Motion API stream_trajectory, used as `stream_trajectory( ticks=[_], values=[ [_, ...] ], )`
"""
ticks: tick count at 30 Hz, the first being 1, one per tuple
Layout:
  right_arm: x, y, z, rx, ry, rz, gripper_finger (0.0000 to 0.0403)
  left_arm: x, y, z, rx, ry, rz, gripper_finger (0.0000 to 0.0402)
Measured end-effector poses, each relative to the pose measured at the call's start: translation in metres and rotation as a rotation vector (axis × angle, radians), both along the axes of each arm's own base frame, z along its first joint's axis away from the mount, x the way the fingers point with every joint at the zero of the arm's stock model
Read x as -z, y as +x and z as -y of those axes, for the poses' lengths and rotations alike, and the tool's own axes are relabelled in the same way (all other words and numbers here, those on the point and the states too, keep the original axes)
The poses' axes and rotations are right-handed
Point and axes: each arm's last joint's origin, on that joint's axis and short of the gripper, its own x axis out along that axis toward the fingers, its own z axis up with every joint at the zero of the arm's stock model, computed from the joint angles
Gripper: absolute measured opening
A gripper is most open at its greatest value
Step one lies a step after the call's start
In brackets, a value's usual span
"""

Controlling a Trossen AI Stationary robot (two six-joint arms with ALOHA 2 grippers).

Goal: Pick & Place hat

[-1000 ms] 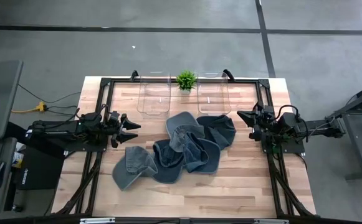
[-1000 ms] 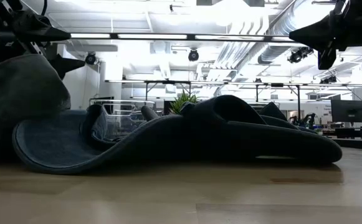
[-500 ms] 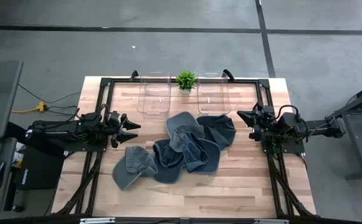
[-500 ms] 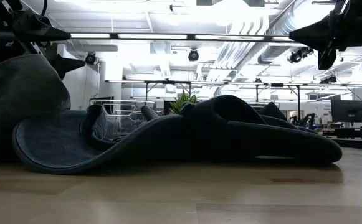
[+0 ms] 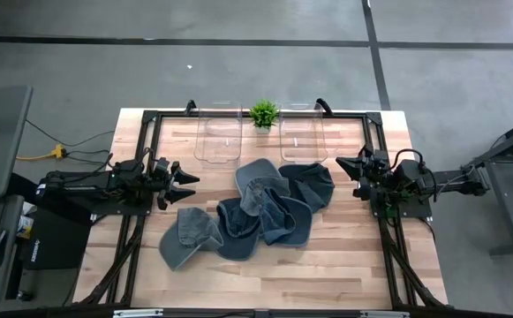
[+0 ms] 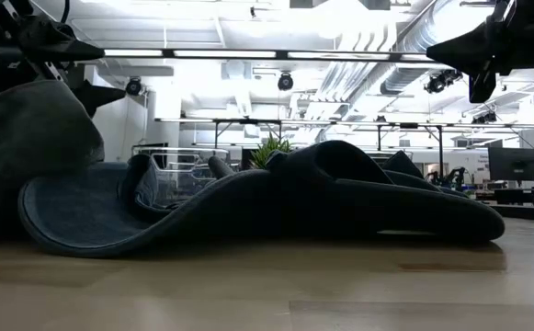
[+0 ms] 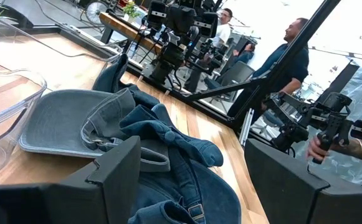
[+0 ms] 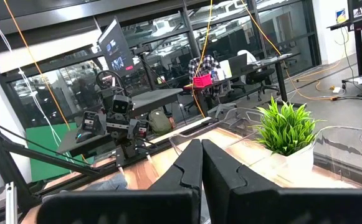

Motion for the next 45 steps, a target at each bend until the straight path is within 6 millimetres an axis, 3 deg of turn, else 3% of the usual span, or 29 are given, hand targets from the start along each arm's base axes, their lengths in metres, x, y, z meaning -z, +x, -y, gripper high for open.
stream_trajectory(
  ticks=[34, 45],
  values=[
    [-0.001, 0.0, -0.001, -0.044, 0.088, 0.045, 0.0, 0.0, 0.0, 0.0, 0.0, 0.0, 0.0, 0.0266],
    [0.013, 0.002, -0.002, -0.06, 0.058, -0.108, 0.0, 0.0, 0.0, 0.0, 0.0, 0.0, 0.0, 0.0266]
  ],
)
